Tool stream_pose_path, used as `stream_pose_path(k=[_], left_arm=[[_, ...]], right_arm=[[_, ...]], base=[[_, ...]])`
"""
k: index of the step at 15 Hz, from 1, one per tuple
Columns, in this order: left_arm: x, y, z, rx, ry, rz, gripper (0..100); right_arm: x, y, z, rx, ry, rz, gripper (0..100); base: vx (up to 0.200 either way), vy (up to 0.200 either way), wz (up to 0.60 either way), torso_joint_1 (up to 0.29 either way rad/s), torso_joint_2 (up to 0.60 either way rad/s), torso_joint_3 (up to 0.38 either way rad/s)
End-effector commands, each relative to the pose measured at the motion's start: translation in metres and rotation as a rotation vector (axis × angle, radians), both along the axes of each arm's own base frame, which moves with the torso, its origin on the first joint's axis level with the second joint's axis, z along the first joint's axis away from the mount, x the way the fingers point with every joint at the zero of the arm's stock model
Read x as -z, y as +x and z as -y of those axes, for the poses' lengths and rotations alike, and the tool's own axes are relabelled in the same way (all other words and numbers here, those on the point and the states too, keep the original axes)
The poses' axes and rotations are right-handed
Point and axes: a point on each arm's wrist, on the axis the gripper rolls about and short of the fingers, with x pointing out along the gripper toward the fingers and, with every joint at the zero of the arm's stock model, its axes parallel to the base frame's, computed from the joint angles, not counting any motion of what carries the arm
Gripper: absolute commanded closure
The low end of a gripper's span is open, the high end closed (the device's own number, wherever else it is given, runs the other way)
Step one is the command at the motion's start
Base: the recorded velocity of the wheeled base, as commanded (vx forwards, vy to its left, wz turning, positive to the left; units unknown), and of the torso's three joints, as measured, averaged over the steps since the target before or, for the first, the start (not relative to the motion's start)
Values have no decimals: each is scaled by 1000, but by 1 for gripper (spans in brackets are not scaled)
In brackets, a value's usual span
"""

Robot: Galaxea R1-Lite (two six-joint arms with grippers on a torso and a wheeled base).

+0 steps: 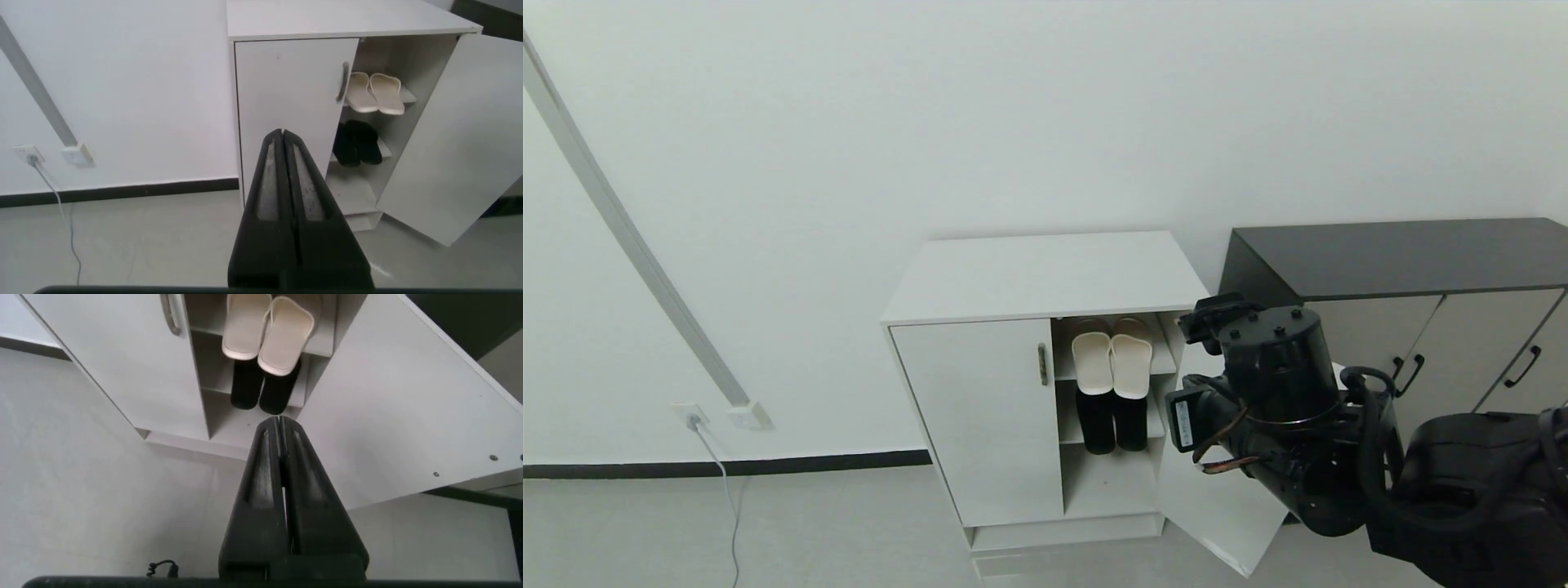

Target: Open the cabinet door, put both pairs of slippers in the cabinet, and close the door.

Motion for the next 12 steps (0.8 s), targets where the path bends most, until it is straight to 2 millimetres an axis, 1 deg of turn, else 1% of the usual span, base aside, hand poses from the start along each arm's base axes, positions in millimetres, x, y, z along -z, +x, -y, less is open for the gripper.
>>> stream_pose_path(k=[1, 3, 9, 12], left_arm=[[0, 0, 0, 0, 0, -2, 100], [0, 0, 0, 0, 0, -2, 100], [0, 0, 0, 0, 0, -2, 100], [0, 0, 0, 0, -2, 0, 100]], right_arm=[[0, 0, 0, 0, 0, 0, 100], [0, 0, 0, 0, 4, 2, 100], [-2, 2, 2, 9, 16, 14, 100], [1, 8, 6, 27, 5, 15, 100]], base=[[0, 0, 0, 0, 0, 0], [0, 0, 0, 0, 0, 0], [0, 0, -600, 10, -1, 2], [0, 0, 0, 0, 0, 0]])
